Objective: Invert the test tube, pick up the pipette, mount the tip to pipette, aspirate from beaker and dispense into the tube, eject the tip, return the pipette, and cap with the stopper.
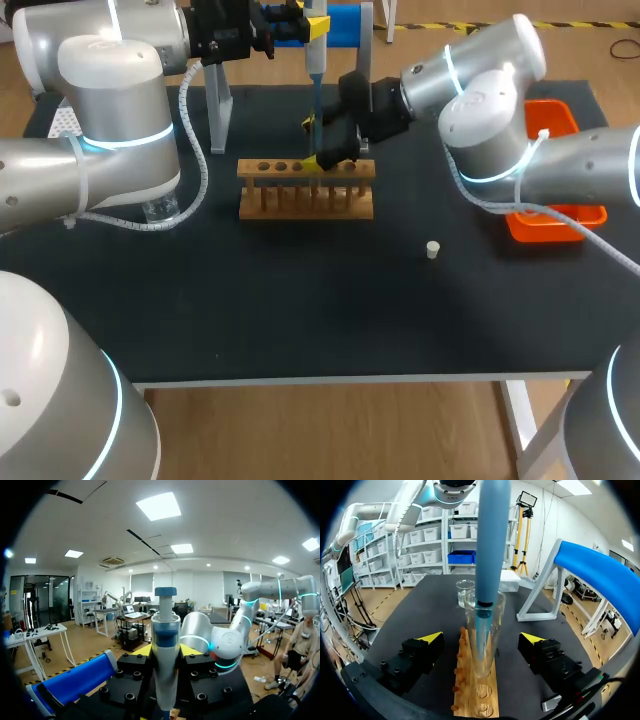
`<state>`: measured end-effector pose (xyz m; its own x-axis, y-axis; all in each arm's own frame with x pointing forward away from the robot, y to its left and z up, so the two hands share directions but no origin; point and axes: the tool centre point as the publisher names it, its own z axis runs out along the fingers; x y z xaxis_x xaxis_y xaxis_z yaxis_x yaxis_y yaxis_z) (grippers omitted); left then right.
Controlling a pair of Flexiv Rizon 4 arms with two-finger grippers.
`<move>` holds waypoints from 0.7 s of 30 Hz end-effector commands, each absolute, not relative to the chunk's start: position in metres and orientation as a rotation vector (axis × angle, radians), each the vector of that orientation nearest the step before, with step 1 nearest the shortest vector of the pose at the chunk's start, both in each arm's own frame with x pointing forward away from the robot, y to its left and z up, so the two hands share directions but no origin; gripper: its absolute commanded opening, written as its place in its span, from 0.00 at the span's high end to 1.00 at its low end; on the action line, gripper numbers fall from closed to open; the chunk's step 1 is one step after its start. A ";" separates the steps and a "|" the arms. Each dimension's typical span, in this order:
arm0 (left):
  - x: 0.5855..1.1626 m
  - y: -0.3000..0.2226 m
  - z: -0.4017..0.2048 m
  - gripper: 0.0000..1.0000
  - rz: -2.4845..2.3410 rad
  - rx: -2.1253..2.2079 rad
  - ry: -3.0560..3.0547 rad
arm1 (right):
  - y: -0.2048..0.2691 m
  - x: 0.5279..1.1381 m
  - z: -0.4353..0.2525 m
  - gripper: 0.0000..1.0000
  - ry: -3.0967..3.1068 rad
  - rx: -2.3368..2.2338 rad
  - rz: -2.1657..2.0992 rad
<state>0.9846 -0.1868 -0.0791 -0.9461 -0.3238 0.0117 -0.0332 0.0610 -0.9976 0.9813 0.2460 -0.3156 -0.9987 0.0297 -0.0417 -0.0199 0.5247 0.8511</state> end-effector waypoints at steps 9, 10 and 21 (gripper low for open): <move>0.979 -0.188 -0.070 1.00 -1.967 -0.358 2.112 | 0.244 0.981 -0.314 0.00 2.701 0.007 1.506; 0.979 -0.188 -0.069 1.00 -1.965 -0.357 2.110 | 0.244 0.981 -0.314 0.00 2.701 0.007 1.506; 0.974 -0.189 -0.056 1.00 -1.941 -0.339 2.107 | 0.244 0.981 -0.314 0.00 2.701 0.007 1.506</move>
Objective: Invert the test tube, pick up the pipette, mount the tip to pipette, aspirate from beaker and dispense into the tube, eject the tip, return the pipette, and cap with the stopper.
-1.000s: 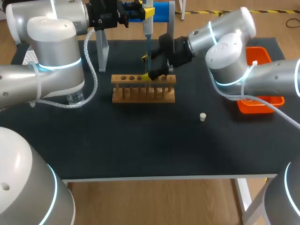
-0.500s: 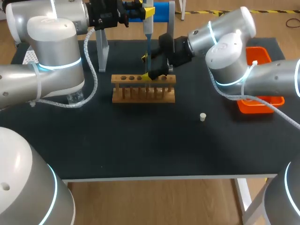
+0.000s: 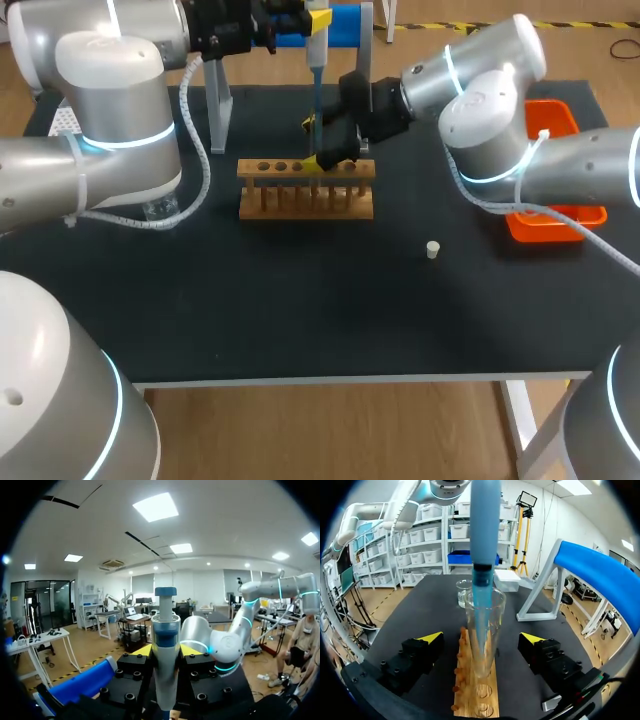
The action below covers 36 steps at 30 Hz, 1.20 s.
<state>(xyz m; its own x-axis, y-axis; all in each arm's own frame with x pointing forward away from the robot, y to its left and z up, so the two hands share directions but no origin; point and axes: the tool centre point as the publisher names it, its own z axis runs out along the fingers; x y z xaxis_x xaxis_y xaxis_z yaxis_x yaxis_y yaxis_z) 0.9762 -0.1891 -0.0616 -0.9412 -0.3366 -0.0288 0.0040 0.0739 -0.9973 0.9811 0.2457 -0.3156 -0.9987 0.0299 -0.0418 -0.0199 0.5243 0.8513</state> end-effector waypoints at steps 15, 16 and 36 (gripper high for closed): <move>0.967 -0.190 -0.037 1.00 -1.895 -0.313 2.100 | 0.244 0.981 -0.314 0.00 2.701 0.007 1.506; 0.966 -0.190 -0.036 1.00 -1.893 -0.312 2.099 | 0.244 0.981 -0.314 0.00 2.701 0.007 1.506; 0.957 -0.200 -0.017 1.00 -1.861 -0.277 2.094 | 0.244 0.981 -0.314 0.00 2.701 0.007 1.506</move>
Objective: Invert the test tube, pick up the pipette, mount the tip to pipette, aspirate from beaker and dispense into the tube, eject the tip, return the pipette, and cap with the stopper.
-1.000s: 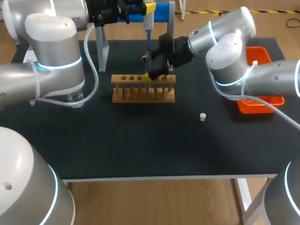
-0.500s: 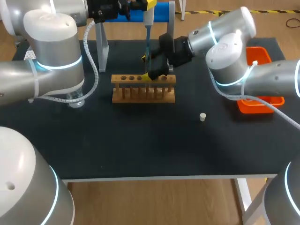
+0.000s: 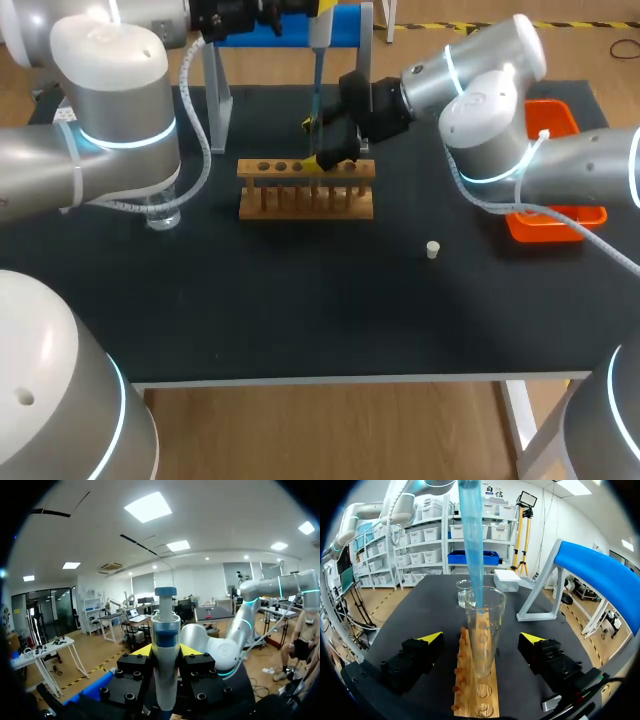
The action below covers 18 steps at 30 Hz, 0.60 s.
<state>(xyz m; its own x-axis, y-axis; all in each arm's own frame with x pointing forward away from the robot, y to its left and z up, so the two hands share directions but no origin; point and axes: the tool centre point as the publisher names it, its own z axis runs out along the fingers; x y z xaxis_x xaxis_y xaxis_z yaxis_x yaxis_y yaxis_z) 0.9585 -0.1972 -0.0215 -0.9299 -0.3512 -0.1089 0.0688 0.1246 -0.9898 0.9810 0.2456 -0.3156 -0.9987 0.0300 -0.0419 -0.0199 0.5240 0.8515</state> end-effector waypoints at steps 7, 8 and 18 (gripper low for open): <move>0.953 -0.202 -0.005 1.00 -1.846 -0.251 2.086 | 0.244 0.981 -0.314 0.00 2.701 0.007 1.506; 0.952 -0.202 -0.003 1.00 -1.843 -0.249 2.084 | 0.244 0.981 -0.314 0.00 2.701 0.007 1.506; 0.939 -0.181 0.012 1.00 -1.792 -0.268 2.030 | 0.244 0.981 -0.314 0.00 2.701 0.007 1.506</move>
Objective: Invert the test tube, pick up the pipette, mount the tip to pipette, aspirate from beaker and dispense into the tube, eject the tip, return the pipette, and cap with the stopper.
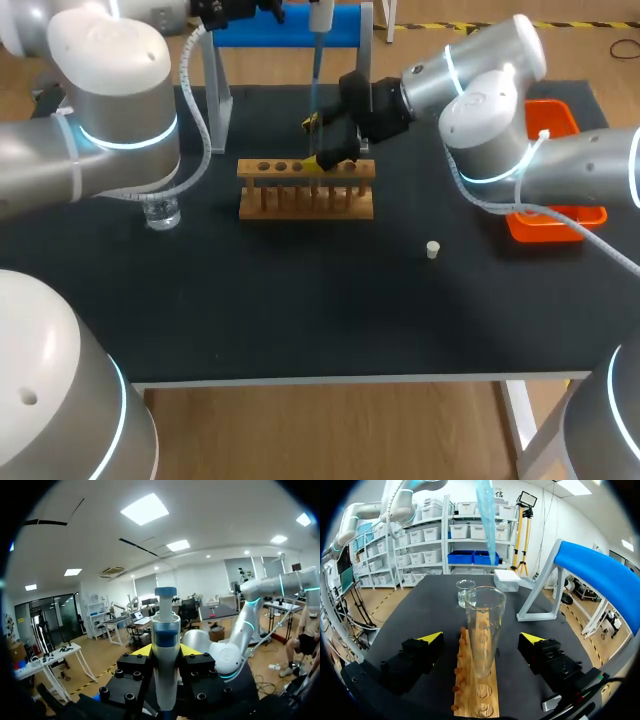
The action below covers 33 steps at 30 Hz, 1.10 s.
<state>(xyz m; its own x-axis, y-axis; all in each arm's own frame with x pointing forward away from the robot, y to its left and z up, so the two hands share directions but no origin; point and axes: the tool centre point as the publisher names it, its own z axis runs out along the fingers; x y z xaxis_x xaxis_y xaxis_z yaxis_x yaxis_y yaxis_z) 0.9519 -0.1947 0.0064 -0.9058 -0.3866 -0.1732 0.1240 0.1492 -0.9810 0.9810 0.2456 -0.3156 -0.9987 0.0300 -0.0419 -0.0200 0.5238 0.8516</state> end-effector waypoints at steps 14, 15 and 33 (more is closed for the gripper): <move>0.900 -0.076 -0.011 1.00 -1.668 -0.475 1.934 | 0.244 0.981 -0.314 0.00 2.701 0.007 1.506; 0.895 -0.072 -0.016 1.00 -1.658 -0.483 1.938 | 0.244 0.981 -0.314 0.00 2.701 0.007 1.506; 0.829 -0.071 -0.097 1.00 -1.754 -0.407 2.024 | 0.244 0.981 -0.314 0.00 2.701 0.007 1.506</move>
